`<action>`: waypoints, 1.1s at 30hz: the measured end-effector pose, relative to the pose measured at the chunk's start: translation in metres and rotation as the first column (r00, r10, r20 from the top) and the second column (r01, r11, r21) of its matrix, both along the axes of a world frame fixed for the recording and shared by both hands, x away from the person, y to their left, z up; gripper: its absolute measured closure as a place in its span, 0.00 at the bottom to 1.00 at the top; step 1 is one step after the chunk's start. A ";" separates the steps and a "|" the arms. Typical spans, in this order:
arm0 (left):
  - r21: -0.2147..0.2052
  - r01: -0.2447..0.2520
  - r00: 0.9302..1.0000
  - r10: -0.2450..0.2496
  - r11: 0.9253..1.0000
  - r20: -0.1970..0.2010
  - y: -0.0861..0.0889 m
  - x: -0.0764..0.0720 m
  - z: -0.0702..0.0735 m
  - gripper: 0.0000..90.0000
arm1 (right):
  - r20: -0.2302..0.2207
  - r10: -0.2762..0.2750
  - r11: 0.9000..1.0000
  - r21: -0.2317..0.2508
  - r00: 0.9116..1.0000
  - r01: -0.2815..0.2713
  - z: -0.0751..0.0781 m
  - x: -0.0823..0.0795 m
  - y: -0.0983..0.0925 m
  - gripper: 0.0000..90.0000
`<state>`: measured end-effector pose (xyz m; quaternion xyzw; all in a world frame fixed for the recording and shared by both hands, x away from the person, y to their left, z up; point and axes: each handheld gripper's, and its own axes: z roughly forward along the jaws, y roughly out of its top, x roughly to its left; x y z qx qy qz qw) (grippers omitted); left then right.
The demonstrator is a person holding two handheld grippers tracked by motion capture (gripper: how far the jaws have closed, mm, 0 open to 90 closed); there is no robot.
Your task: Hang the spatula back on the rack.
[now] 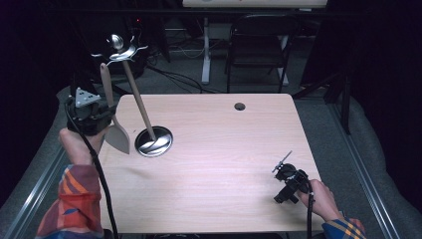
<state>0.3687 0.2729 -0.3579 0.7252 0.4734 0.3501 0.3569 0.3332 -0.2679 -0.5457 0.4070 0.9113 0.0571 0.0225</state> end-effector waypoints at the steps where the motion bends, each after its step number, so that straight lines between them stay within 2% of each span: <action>1: 0.003 0.002 1.000 -0.002 1.000 -0.003 -0.001 0.000 0.001 0.87 | 0.000 0.000 1.000 0.000 1.000 0.000 0.000 0.000 0.000 0.18; 2: 0.003 0.010 1.000 -0.010 1.000 -0.006 -0.002 0.000 0.002 0.87 | -0.011 0.013 1.000 -0.017 1.000 -0.013 0.001 0.001 0.000 0.18; 4: 0.000 0.013 1.000 -0.013 1.000 -0.010 -0.003 0.001 0.003 0.87 | -0.015 0.020 1.000 -0.022 1.000 -0.020 0.002 0.001 0.000 0.18; 6: -0.005 0.012 1.000 -0.012 1.000 -0.012 -0.003 0.002 0.003 0.87 | 0.002 0.003 1.000 -0.012 1.000 -0.003 0.001 0.000 0.000 0.18; 7: -0.006 0.007 1.000 -0.007 1.000 -0.014 -0.002 0.003 0.002 0.87 | -0.012 0.018 1.000 -0.018 1.000 -0.018 0.002 0.001 0.000 0.18; 15: -0.012 -0.010 1.000 0.009 1.000 -0.012 0.002 0.002 0.002 0.87 | 0.002 0.003 1.000 -0.014 1.000 -0.003 0.001 0.000 0.000 0.18; 21: -0.007 -0.010 1.000 0.010 1.000 -0.028 0.005 0.004 0.003 0.87 | -0.013 0.018 1.000 -0.018 1.000 -0.018 0.002 0.001 0.000 0.18; 22: 0.000 -0.003 0.999 0.003 1.000 -0.038 0.004 0.005 0.002 0.87 | 0.010 -0.014 1.000 0.015 1.000 0.014 -0.001 -0.001 0.001 0.18; 23: 0.000 -0.003 0.999 0.003 1.000 -0.038 0.004 0.005 0.002 0.87 | 0.010 -0.014 1.000 0.015 1.000 0.014 -0.001 -0.001 0.001 0.18; 24: -0.001 0.001 0.999 -0.001 1.000 -0.042 0.003 0.005 0.002 0.87 | 0.000 0.000 1.000 0.003 1.000 0.000 0.000 0.000 0.001 0.18; 31: 0.009 0.005 0.998 -0.004 1.000 -0.064 0.003 0.009 0.002 0.87 | 0.000 0.001 1.000 0.001 1.000 -0.001 0.000 0.000 0.001 0.18; 33: 0.009 0.009 0.997 -0.009 1.000 -0.071 0.004 0.010 0.002 0.87 | -0.017 0.023 0.999 -0.025 1.000 -0.023 0.002 0.001 0.000 0.18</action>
